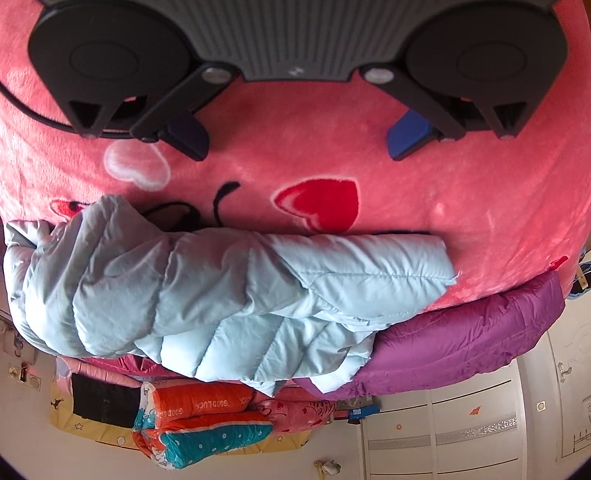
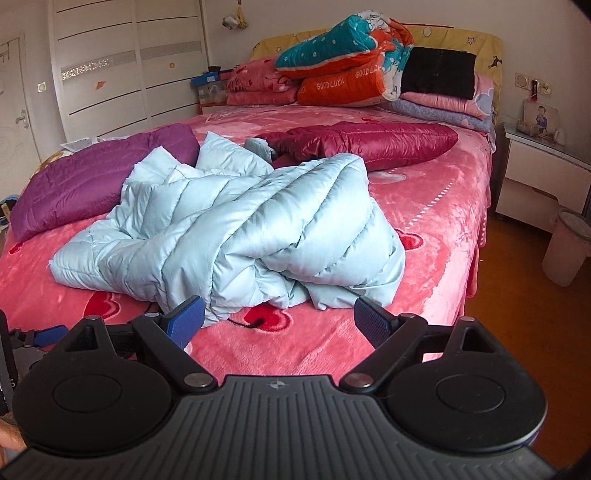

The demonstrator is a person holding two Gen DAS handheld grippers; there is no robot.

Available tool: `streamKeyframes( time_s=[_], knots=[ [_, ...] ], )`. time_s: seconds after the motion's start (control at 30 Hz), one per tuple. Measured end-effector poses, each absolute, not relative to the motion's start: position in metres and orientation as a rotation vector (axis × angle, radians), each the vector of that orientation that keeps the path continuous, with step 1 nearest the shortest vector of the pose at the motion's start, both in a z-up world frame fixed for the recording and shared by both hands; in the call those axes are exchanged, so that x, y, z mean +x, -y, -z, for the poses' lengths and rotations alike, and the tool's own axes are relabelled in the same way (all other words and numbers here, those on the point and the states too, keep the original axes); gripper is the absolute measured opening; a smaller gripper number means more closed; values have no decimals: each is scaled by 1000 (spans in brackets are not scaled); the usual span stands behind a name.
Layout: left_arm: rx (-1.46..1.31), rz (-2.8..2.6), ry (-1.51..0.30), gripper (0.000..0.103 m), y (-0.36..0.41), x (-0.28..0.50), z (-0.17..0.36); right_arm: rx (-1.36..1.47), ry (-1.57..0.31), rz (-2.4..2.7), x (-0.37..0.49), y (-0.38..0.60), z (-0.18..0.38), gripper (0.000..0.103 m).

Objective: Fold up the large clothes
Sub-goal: 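Move both grippers toward the crumpled light-blue puffer jacket on the bed, then grasp the light-blue jacket's hem edge with the right gripper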

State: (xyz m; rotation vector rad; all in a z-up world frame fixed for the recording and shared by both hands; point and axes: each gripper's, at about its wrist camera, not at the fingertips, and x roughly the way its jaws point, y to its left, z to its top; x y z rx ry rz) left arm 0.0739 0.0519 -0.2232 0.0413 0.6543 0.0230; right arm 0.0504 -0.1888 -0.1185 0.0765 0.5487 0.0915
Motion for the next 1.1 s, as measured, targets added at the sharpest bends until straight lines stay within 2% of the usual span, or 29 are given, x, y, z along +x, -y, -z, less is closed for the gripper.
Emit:
streamKeyframes(
  time_s=[0.6, 0.67, 0.73, 0.9, 1.1],
  knots=[
    [-5, 71, -702, 102, -65, 83, 213, 109, -573, -201, 71, 194, 152, 103],
    [-33, 98, -681, 100, -70, 83, 207, 104, -574, -208, 75, 193, 153, 103],
    [-38, 115, -661, 91, -75, 86, 198, 86, -568, -210, 77, 191, 155, 103],
    [-6, 118, -569, 93, -95, 94, 173, 50, -549, -233, 72, 183, 157, 103],
    [-90, 78, -460, 95, -140, 104, 149, 6, -524, -296, 76, 163, 155, 103]
  ],
)
